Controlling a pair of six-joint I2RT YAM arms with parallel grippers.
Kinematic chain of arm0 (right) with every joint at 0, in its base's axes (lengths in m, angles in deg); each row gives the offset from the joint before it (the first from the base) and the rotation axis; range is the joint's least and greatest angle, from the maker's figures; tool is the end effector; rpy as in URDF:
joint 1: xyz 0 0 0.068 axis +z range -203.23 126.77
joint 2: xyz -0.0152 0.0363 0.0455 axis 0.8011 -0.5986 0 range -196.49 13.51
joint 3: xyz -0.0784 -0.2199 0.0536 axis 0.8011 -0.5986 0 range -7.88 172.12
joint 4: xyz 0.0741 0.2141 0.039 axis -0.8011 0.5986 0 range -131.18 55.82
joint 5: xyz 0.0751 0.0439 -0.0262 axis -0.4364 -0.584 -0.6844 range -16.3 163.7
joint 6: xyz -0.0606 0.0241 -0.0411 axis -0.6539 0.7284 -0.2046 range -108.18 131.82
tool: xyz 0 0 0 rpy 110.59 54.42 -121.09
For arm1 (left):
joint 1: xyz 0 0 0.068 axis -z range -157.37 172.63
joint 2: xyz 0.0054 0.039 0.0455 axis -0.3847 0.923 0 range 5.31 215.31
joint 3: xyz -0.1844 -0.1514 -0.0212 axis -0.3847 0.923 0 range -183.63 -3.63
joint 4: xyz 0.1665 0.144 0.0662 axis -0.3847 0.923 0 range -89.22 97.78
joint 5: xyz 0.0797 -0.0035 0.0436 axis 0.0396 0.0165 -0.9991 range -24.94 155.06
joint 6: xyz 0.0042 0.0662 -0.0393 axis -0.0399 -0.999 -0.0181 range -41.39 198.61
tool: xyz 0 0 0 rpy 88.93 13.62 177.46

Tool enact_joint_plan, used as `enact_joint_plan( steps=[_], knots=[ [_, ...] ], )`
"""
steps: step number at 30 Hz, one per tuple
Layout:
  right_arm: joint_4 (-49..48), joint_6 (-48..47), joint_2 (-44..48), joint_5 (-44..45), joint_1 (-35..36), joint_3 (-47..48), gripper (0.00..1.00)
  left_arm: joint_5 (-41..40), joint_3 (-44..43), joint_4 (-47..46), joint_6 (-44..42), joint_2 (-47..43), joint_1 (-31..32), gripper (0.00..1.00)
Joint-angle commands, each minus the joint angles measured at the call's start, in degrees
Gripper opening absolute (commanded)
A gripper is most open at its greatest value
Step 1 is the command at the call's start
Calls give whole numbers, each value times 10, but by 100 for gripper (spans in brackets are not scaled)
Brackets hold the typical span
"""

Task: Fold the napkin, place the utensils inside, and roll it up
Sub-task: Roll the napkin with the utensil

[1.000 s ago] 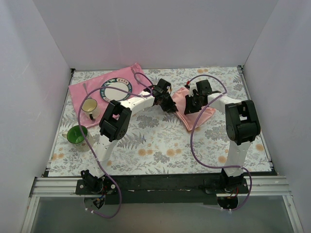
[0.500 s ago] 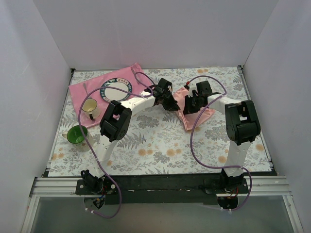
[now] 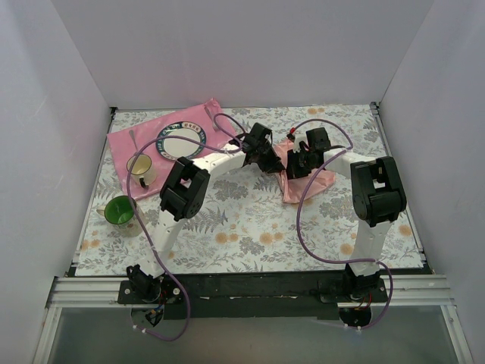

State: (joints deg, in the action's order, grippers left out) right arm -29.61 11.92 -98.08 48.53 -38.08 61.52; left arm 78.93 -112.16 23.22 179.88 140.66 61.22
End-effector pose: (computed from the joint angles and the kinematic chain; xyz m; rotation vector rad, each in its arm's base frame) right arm 0.3593 0.1262 0.1221 -0.5078 2.4500 0.6606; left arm 0.3720 -0.3169 0.1287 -1.3970 2.5458 -1.1327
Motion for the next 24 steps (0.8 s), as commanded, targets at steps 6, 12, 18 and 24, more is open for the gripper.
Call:
enact_joint_plan(
  steps=[6, 12, 18, 24],
  knots=[
    [75, 5, 15, 15, 9, 4, 9, -8, -10, -13, 3, 23, 8, 11],
    [130, 3, 56, 97, 9, 24, 10, -12, 5, -15, 1, 28, 8, 11],
    [135, 3, 126, 99, 11, -7, 20, -11, 13, -19, 2, 32, 10, 11],
    [81, 24, 168, -7, 22, -55, 24, -12, 17, -20, -1, 33, 10, 11]
  ],
)
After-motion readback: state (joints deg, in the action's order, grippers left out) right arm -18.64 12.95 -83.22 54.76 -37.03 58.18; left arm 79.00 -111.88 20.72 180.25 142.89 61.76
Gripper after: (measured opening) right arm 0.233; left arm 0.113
